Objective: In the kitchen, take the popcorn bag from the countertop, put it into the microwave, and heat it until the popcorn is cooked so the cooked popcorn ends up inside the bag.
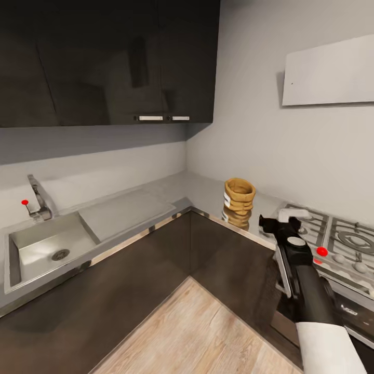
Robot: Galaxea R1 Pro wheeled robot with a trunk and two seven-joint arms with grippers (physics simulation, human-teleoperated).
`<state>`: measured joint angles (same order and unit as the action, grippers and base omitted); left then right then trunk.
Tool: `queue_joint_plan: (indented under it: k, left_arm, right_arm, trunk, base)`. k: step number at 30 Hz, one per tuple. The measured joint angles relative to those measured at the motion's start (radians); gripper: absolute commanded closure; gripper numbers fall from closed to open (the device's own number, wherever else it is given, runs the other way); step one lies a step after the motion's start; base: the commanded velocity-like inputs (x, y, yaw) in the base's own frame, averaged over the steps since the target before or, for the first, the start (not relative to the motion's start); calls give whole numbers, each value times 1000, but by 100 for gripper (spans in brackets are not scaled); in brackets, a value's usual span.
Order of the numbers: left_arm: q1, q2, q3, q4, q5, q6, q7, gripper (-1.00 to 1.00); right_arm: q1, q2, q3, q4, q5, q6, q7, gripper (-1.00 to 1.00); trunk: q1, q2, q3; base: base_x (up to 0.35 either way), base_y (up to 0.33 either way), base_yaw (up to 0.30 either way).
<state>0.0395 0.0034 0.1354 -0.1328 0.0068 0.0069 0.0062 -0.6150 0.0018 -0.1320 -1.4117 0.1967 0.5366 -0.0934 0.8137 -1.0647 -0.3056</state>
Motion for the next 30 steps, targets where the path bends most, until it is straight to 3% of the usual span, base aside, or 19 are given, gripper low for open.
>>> queue_joint_plan:
  k: [1, 6, 9, 11, 17, 22, 30]
  left_arm:
    - [0, 0, 0, 0, 0, 0, 0, -100]
    - [0, 0, 0, 0, 0, 0, -1, -100]
    - [0, 0, 0, 0, 0, 0, -1, -100]
    - [0, 0, 0, 0, 0, 0, -1, -100]
    - [0, 0, -1, 0, 0, 0, -1, -100]
    - [0, 0, -2, 0, 0, 0, -1, -100]
    - [0, -1, -2, 0, 0, 0, -1, -100]
  right_arm:
    - [-67, 0, 0, 1, 1, 75, 0, -100]
    - [-269, -1, 0, 23, 4, 307, 1, -100]
    - [-367, -4, -1, 92, 5, 347, 2, -100]
    - [-450, -8, -1, 212, 5, 388, 2, -100]
    - [-551, -18, 0, 382, 6, 422, -5, -100]
    - [-631, -74, -2, 578, 7, 426, -11, -100]
    - [-639, -91, -3, 617, 4, 427, -11, -100]
  trunk:
    - [0, 0, 0]
    - [0, 0, 0]
    - [0, 0, 0]
    - [0, 0, 0]
    - [0, 0, 0]
    - [0, 0, 0]
    - [0, 0, 0]
  base:
    - [323, 0, 0]
    - [333, 0, 0]
    - [337, -52, 0]
    - [337, -93, 0]
    - [335, -114, 0]
    - [313, -180, 0]
    - [258, -209, 0]
